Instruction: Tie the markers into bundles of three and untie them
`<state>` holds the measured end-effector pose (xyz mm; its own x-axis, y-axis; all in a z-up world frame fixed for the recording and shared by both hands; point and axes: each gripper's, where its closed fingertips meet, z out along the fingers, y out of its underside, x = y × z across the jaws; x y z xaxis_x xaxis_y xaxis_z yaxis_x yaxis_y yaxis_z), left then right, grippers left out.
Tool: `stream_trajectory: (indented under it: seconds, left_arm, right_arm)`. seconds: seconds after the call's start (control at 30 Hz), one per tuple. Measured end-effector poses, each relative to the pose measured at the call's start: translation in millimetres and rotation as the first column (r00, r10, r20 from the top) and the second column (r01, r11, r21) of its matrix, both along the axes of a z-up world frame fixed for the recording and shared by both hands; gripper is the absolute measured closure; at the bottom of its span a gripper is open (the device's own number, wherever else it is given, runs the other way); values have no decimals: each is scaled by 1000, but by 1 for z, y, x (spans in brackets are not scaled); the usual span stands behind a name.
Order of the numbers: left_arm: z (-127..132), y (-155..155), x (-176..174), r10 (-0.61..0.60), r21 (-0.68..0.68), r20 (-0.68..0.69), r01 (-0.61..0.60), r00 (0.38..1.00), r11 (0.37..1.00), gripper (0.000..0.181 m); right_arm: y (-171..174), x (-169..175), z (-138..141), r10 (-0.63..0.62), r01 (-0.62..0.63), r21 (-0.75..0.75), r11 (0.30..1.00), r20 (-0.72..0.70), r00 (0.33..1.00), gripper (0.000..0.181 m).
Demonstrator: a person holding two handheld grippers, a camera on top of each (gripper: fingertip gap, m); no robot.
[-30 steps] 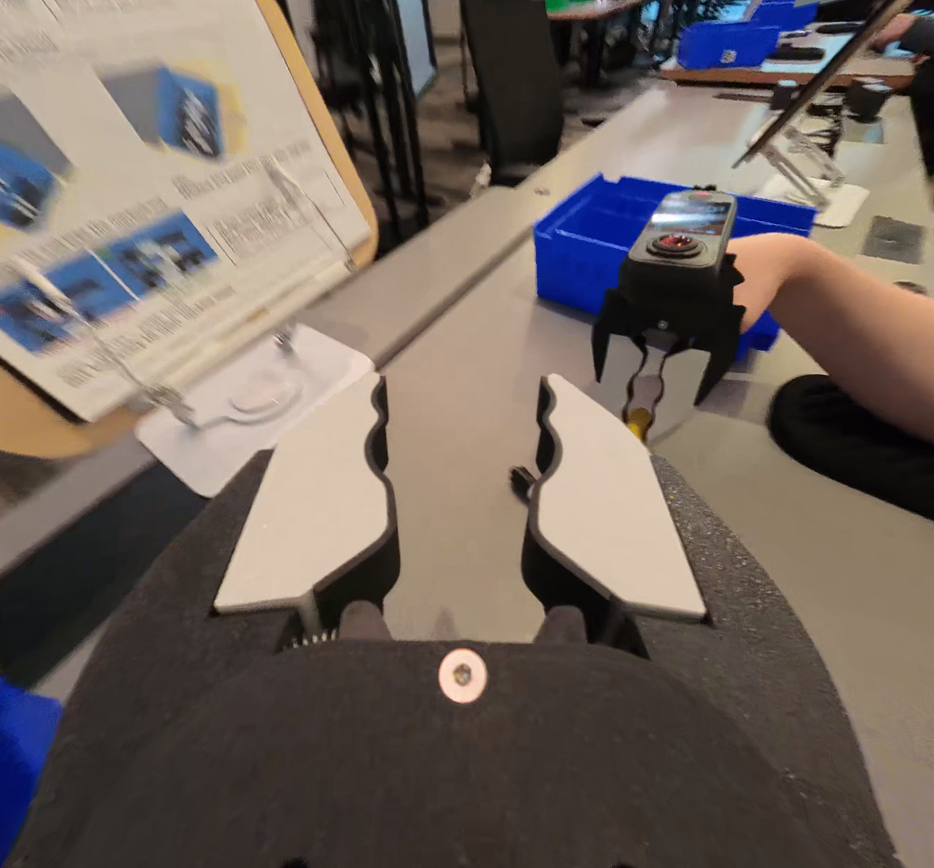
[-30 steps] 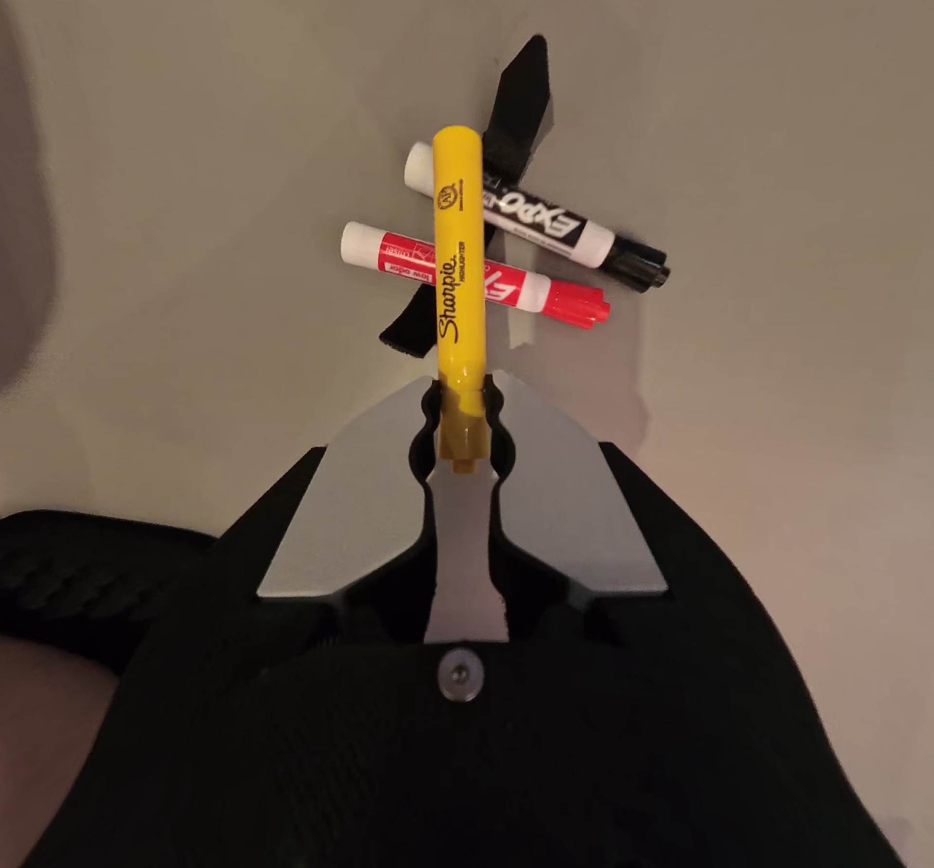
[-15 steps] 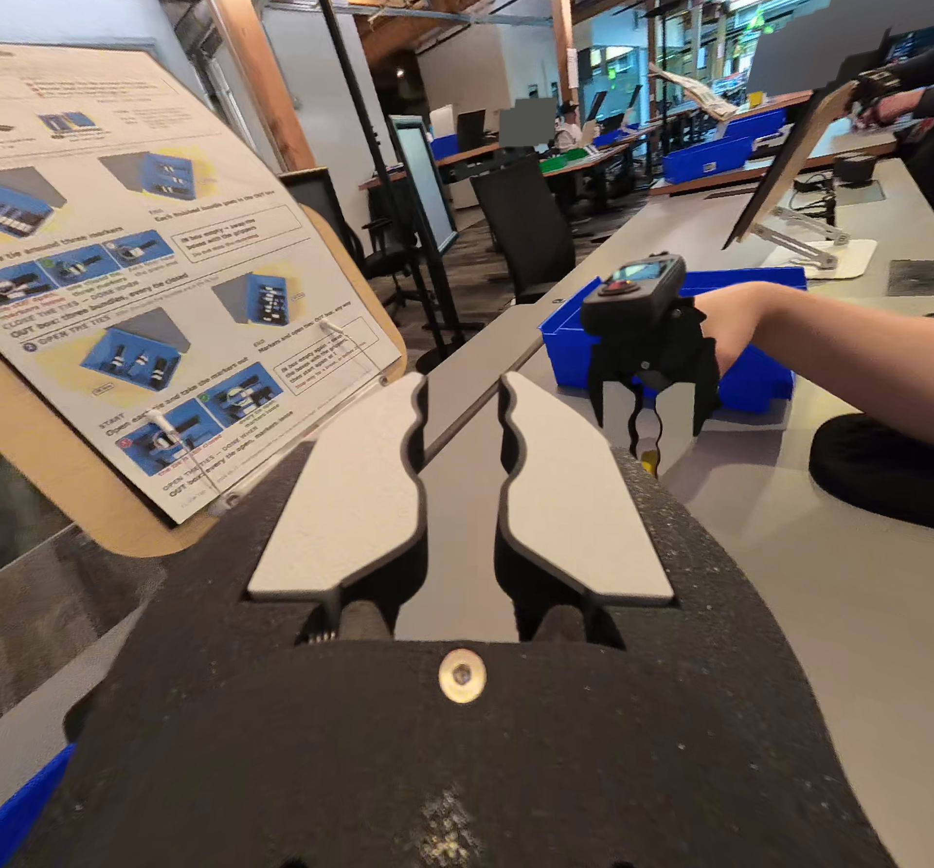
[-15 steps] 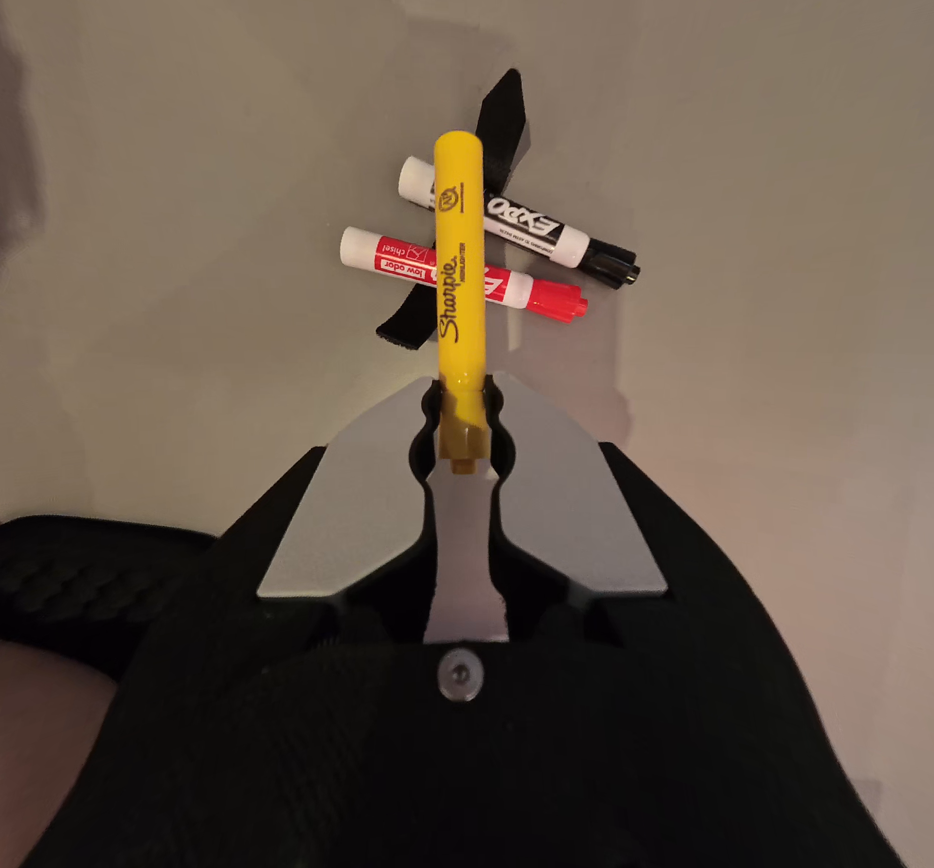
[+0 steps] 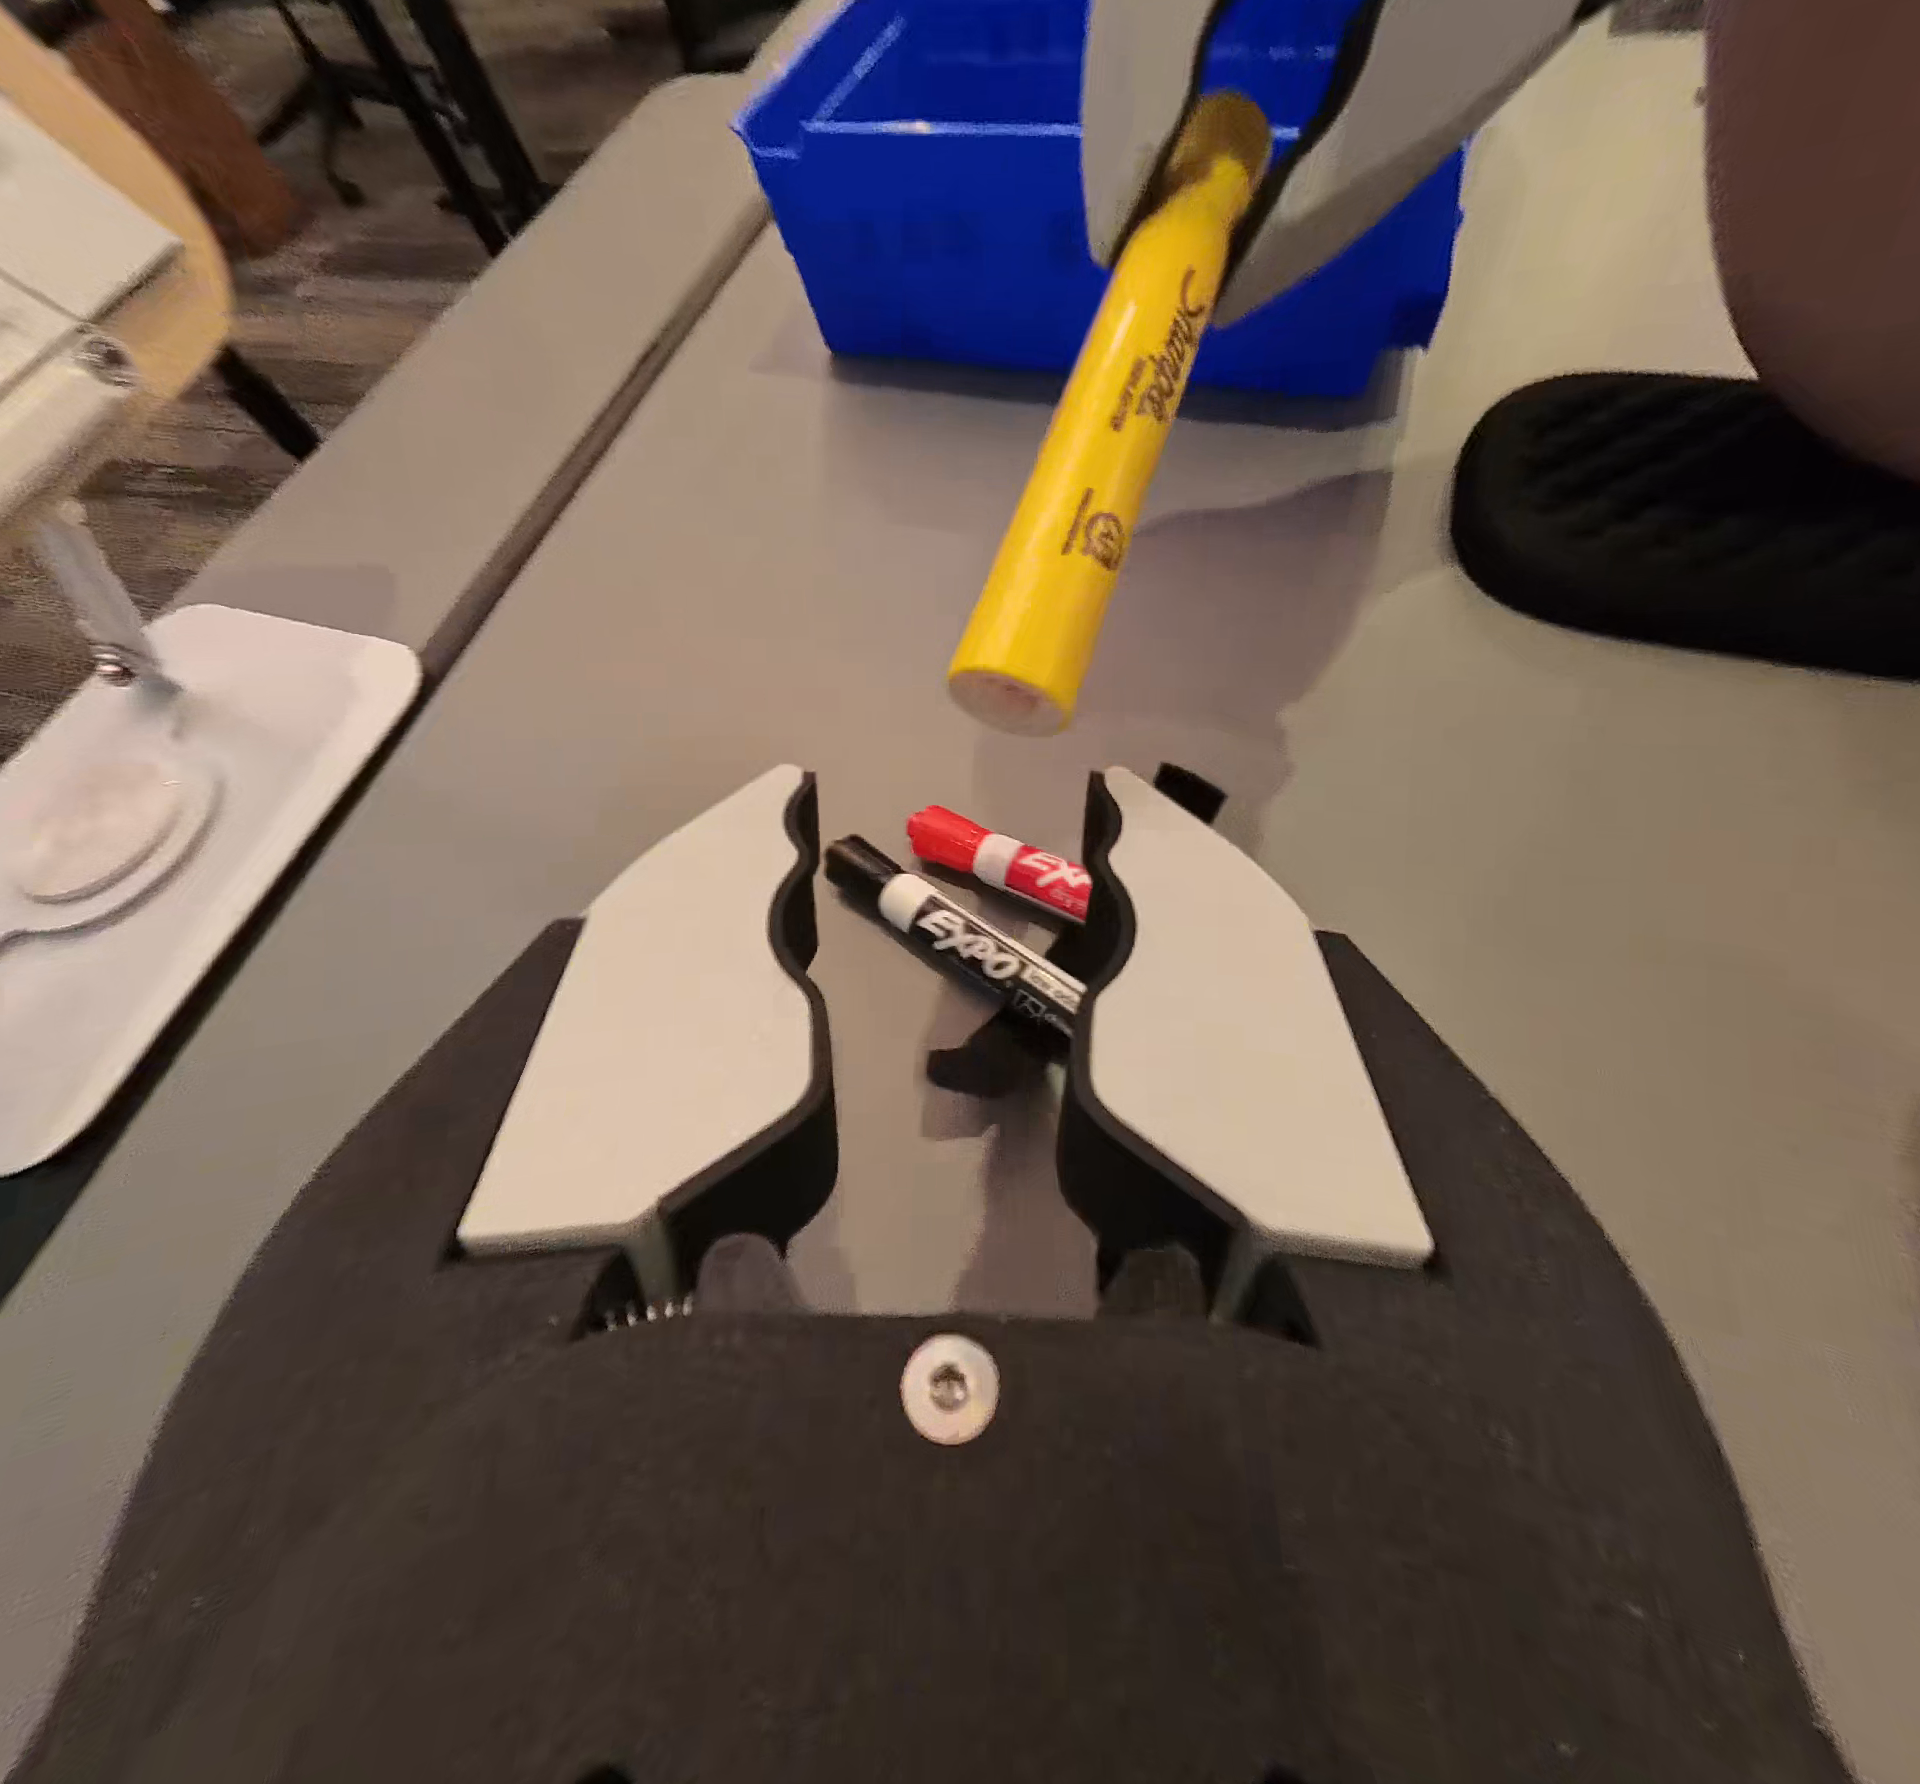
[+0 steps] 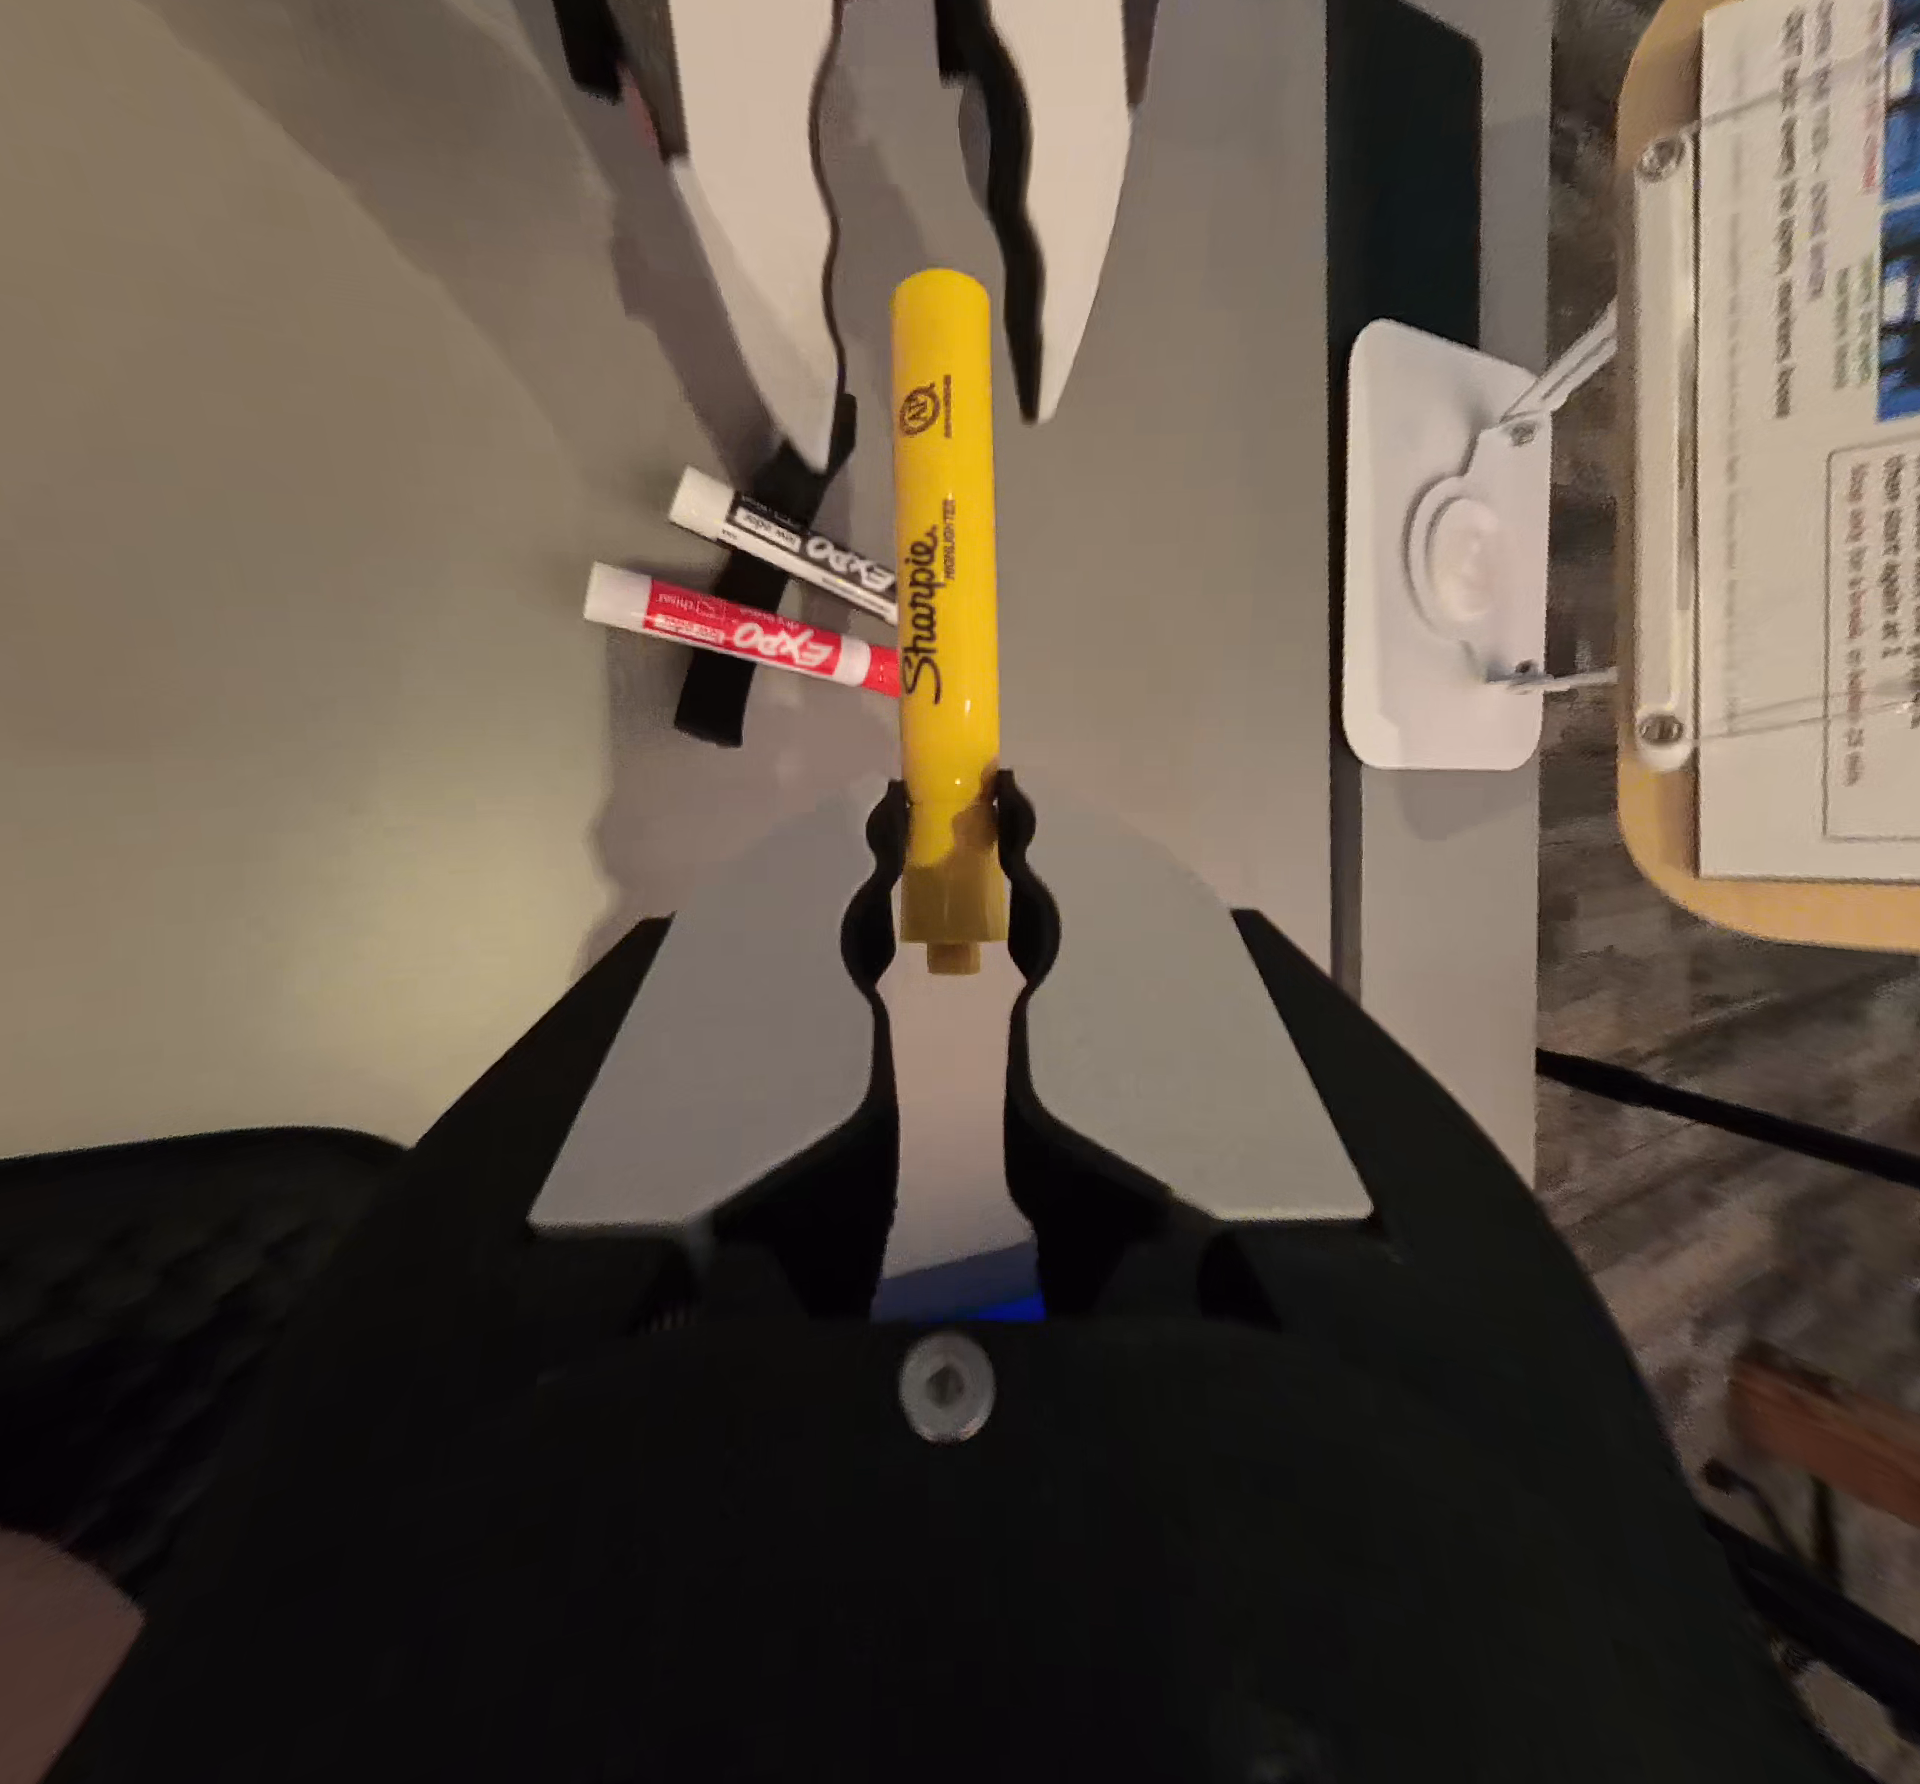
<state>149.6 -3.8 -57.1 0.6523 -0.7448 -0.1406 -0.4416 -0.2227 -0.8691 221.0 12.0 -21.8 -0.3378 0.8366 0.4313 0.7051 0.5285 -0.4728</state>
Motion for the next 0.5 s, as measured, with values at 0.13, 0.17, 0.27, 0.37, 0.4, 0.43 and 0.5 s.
stream_trajectory:
  seconds: [0.13,0.17,0.27,0.37,0.4,0.43,0.5]
  left_arm:
    - [-14,-13,24,-88,-97,25,90,996,991,135]
    - [-17,-17,29,-109,-129,35,113,993,985,138]
    - [-28,-21,35,-108,-176,0,106,994,979,140]
    - [-43,-28,40,-112,-290,-5,106,994,951,141]
    - [-49,-29,39,-107,-319,-27,93,994,943,140]
    - [-54,-29,40,-109,-332,-45,88,993,939,141]
    - [-61,-31,41,-108,-365,-52,82,993,927,148]
  right_arm:
    - [-8,-6,-18,33,-44,107,993,104,994,163]
    - [-7,-7,-23,30,-50,150,987,133,991,163]
    - [-16,-16,-35,87,-124,206,971,182,979,163]
    - [-25,-25,-38,125,-175,263,949,194,973,163]
    - [-27,-26,-40,129,-185,283,941,205,970,163]
    - [-28,-28,-41,134,-196,305,932,212,968,163]
    - [-31,-31,-44,145,-217,335,917,227,963,163]
